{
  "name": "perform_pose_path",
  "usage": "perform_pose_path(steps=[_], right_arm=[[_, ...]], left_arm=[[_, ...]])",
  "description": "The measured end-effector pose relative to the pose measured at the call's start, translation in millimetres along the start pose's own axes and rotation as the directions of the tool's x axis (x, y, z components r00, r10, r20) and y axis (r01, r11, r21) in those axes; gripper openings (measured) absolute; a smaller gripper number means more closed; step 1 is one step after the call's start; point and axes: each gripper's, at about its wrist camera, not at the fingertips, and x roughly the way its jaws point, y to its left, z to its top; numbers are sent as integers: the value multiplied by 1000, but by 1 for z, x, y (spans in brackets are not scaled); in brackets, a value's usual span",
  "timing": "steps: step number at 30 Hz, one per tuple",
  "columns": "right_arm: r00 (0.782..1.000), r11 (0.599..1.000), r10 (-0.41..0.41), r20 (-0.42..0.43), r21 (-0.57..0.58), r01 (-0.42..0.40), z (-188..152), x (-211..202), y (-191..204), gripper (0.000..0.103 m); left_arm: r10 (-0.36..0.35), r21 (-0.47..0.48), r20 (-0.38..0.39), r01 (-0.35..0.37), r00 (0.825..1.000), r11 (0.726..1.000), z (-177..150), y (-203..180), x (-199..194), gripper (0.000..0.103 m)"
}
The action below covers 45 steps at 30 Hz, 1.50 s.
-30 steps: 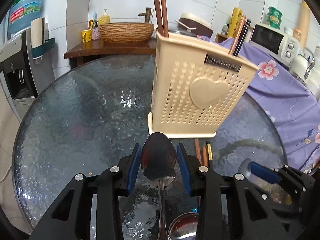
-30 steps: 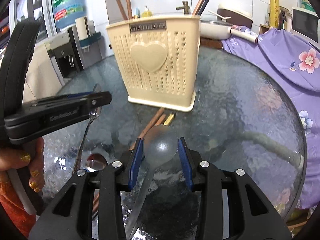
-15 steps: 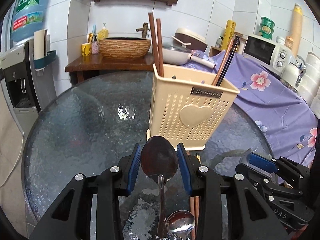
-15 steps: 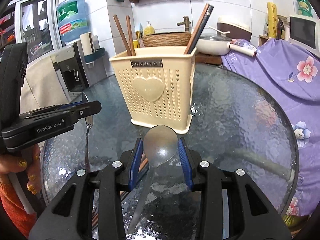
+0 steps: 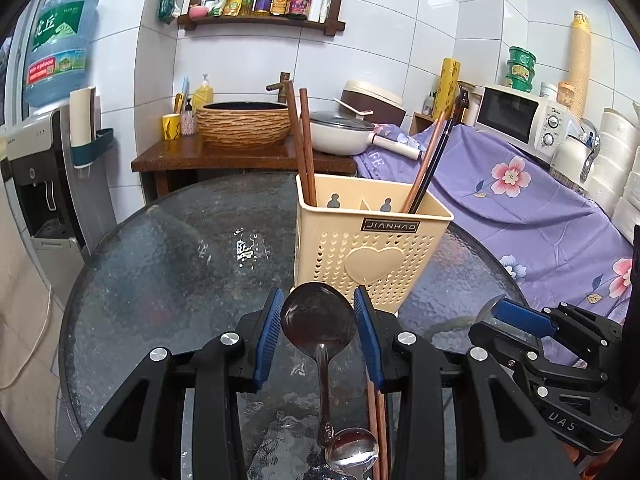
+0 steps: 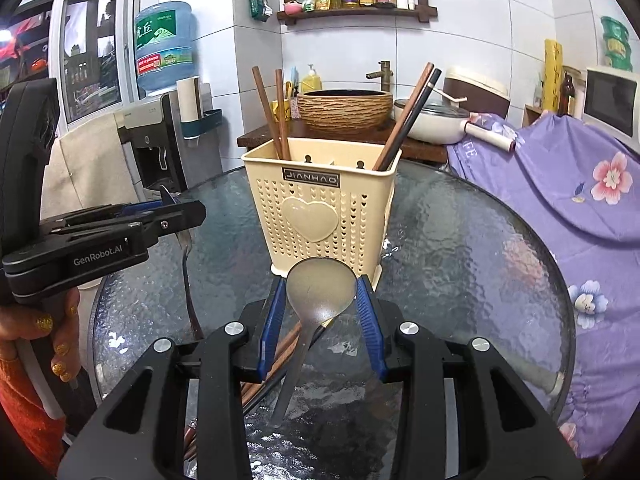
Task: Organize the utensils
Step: 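Lift both spoons upright and carry them over the cream holder, then lower both spoons into the cream holder and open both tools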
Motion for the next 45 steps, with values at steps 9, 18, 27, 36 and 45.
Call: perform_pose_path(steps=[9,18,27,36,45], right_arm=[[1000,1000,18,4,-22,-18,6,-3,2,37],[997,998,56,49,-23,-55,33,-12,-7,37],[983,998,35,182,-61,-25,110,-30,-13,37],[952,998,-59,301,-17,67,196,-24,-31,37],[962,992,-126,241,-1,130,166,35,-40,37]], left_arm=[[-2,8,16,1,1000,1000,4,0,-5,36],[-61,15,42,60,997,998,26,1,-14,36],[-89,16,142,88,986,996,93,-2,-29,36],[-29,-41,236,40,971,998,169,-10,-6,36],[27,-29,200,-22,980,999,144,-13,36,36]])
